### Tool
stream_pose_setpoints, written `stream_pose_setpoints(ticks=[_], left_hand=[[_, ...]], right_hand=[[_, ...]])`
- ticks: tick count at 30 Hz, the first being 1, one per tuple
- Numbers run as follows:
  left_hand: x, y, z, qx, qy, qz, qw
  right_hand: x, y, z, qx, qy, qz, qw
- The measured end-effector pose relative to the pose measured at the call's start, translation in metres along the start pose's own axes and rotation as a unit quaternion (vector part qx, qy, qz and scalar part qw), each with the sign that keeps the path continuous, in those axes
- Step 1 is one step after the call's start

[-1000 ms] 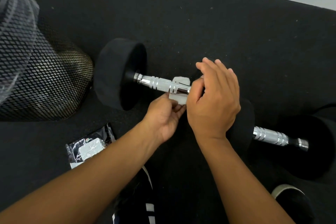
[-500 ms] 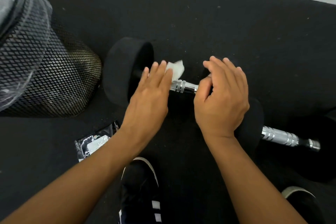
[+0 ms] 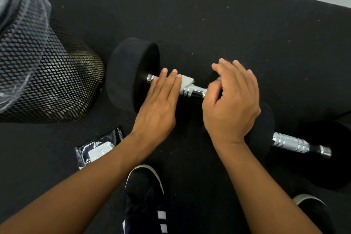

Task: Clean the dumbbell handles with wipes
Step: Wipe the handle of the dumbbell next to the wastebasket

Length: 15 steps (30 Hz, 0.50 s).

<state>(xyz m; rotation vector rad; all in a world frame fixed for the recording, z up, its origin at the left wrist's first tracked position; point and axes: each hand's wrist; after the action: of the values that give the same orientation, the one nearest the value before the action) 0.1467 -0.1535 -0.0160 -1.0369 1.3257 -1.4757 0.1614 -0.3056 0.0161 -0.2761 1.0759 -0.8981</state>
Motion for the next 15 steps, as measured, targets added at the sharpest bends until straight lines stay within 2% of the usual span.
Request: stream_pose_setpoints(ticks=[5, 7, 9, 12, 15], left_hand=[[0.025, 0.000, -0.009, -0.021, 0.099, 0.014, 0.995], [0.026, 0.002, -0.010, -0.024, 0.108, 0.051, 0.993], [0.015, 0.003, -0.010, -0.007, 0.057, 0.087, 0.995], [0.001, 0.002, -0.009, -0.005, -0.050, 0.080, 0.996], [0.006, 0.002, -0.007, -0.024, -0.068, 0.079, 0.994]], right_hand=[[0.001, 0.000, -0.001, -0.007, 0.001, -0.002, 1.000], [0.001, 0.000, -0.001, -0.009, 0.001, -0.002, 1.000], [0.001, 0.001, 0.000, 0.002, -0.001, -0.001, 1.000], [0.002, 0.002, 0.002, 0.007, -0.002, -0.003, 1.000], [0.001, 0.002, 0.002, 0.007, -0.001, -0.004, 1.000]])
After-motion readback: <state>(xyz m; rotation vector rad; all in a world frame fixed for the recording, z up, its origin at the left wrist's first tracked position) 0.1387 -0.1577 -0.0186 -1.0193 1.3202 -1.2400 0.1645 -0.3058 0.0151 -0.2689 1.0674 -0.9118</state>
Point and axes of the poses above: each hand's wrist, its own z-axis towards the middle knuckle, its own y-axis out of the palm, x = y × z, and after that the axes turned 13 degrees about z, right-handed
